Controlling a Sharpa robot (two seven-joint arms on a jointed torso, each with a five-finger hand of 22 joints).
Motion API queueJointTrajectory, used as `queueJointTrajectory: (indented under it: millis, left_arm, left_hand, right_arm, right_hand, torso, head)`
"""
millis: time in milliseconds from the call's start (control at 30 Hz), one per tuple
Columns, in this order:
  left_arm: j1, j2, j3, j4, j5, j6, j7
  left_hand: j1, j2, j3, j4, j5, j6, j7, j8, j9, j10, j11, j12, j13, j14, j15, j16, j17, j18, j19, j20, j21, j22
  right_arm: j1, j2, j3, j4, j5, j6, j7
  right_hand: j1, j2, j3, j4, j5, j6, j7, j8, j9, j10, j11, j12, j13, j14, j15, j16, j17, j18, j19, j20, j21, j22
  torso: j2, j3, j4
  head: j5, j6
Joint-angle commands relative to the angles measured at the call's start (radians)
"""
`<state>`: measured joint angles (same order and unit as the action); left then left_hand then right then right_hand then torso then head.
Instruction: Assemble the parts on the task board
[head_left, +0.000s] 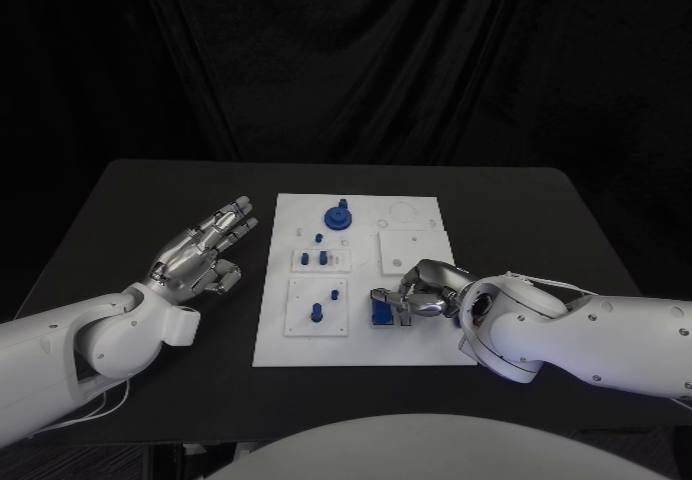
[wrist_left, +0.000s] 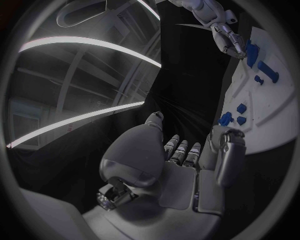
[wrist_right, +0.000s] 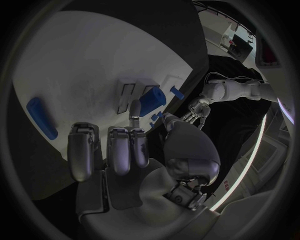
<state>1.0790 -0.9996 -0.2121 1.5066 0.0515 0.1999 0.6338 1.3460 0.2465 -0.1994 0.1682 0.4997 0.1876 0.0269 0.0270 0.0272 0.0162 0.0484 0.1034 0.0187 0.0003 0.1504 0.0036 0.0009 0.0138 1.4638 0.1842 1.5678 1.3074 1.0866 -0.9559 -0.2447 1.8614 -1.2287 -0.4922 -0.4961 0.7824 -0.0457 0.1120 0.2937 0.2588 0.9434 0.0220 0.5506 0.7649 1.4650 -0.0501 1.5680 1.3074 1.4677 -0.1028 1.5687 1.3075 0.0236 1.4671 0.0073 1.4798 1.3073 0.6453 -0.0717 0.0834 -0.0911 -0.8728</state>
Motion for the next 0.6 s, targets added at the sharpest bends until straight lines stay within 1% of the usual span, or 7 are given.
queueJointTrajectory:
  millis: [33,100,233,367,433,533,600]
  left_arm:
    - [-0.002,0.002,0.001,0.001,0.003,0.014,0.003]
    - [-0.002,0.001,0.001,0.001,0.003,0.015,0.002]
    - [-0.003,0.000,0.001,0.001,0.003,0.016,0.001]
    - [-0.004,-0.001,0.001,0.002,0.003,0.016,0.000]
    - [-0.005,-0.002,0.001,0.002,0.003,0.016,0.000]
    - [-0.005,-0.002,0.001,0.002,0.003,0.015,0.000]
    - [-0.005,-0.003,0.001,0.003,0.003,0.014,-0.001]
  left_hand:
    - [0.001,0.006,0.001,-0.006,0.006,-0.004,0.000,0.004,0.001,-0.003,-0.006,0.004,0.001,0.000,0.004,-0.004,-0.001,-0.014,0.107,0.006,0.003,0.263]
    - [0.001,0.006,0.001,-0.006,0.006,-0.004,0.000,0.004,0.001,-0.003,-0.006,0.004,0.001,0.000,0.004,-0.004,-0.001,-0.014,0.107,0.006,0.003,0.263]
    - [0.001,0.006,0.001,-0.007,0.006,-0.004,0.001,0.004,0.001,-0.003,-0.007,0.004,0.001,0.000,0.004,-0.004,-0.001,-0.014,0.107,0.006,0.003,0.263]
    - [0.001,0.006,0.001,-0.007,0.006,-0.004,0.001,0.004,0.001,-0.003,-0.007,0.004,0.001,0.000,0.004,-0.004,-0.001,-0.014,0.107,0.006,0.003,0.263]
    - [0.001,0.006,0.001,-0.007,0.006,-0.004,0.001,0.004,0.001,-0.003,-0.007,0.004,0.001,0.000,0.004,-0.004,-0.001,-0.014,0.107,0.006,0.003,0.263]
    - [0.001,0.006,0.001,-0.008,0.006,-0.003,0.001,0.004,0.001,-0.003,-0.007,0.004,0.001,0.000,0.004,-0.004,-0.001,-0.014,0.107,0.007,0.003,0.263]
    - [0.001,0.006,0.001,-0.008,0.006,-0.003,0.001,0.004,0.001,-0.003,-0.007,0.004,0.001,0.000,0.004,-0.004,-0.001,-0.014,0.107,0.007,0.003,0.263]
  right_arm:
    - [-0.002,-0.006,0.000,0.005,-0.010,-0.025,0.020]
    - [-0.002,-0.013,0.000,0.009,-0.010,-0.033,0.034]
    - [-0.002,-0.027,0.000,0.021,-0.016,-0.030,0.049]
    - [-0.003,-0.041,-0.001,0.035,-0.019,-0.012,0.053]
    - [-0.005,-0.051,-0.001,0.045,-0.021,-0.004,0.054]
    - [-0.007,-0.061,-0.002,0.056,-0.021,0.008,0.052]
    - [-0.008,-0.065,-0.002,0.060,-0.022,0.017,0.050]
  right_hand:
    - [-0.004,0.005,-0.010,-0.001,0.001,0.004,0.002,-0.005,0.002,0.106,0.006,0.003,0.263,0.100,0.002,-0.003,0.249,0.005,0.056,0.003,-0.003,0.226]
    - [0.039,0.007,-0.021,-0.003,0.057,0.005,0.000,-0.006,0.007,0.106,0.005,0.003,0.263,0.101,0.000,-0.002,0.251,0.004,0.057,0.002,-0.002,0.227]
    - [0.151,-0.012,-0.028,-0.028,0.139,0.004,-0.003,-0.007,0.015,0.106,0.003,0.003,0.263,0.101,-0.001,-0.001,0.255,0.003,0.059,0.000,0.002,0.228]
    - [0.192,-0.023,-0.038,-0.030,0.144,0.007,-0.004,0.000,0.026,0.106,0.001,0.003,0.263,0.101,-0.003,-0.001,0.254,0.003,0.060,0.000,0.003,0.229]
    - [0.212,-0.027,-0.047,-0.029,0.139,0.010,-0.006,0.011,0.040,0.106,0.000,0.003,0.263,0.101,-0.004,-0.001,0.254,0.003,0.060,-0.001,0.003,0.229]
    - [0.230,-0.029,-0.071,-0.015,0.108,0.013,-0.012,0.046,0.080,0.106,-0.005,0.003,0.263,0.102,-0.008,0.000,0.256,0.002,0.060,-0.004,0.004,0.229]
    - [0.240,-0.027,-0.084,-0.009,0.102,0.007,-0.016,0.064,0.105,0.106,-0.008,0.003,0.263,0.102,-0.010,-0.001,0.256,0.002,0.061,-0.007,0.005,0.229]
  torso:
    - [0.000,-0.0001,0.0003]
    - [0.000,-0.0003,0.0007]
    - [0.000,0.0001,0.0002]
    - [-0.001,0.0000,0.0002]
    - [-0.001,-0.0001,-0.0002]
    - [-0.001,0.0000,-0.0008]
    - [0.000,0.0003,-0.0009]
  head:
    - [0.001,0.000]
    - [0.002,0.000]
    - [0.003,0.000]
    - [0.003,0.000]
    - [0.004,0.000]
    - [0.006,0.000]
    - [0.006,0.000]
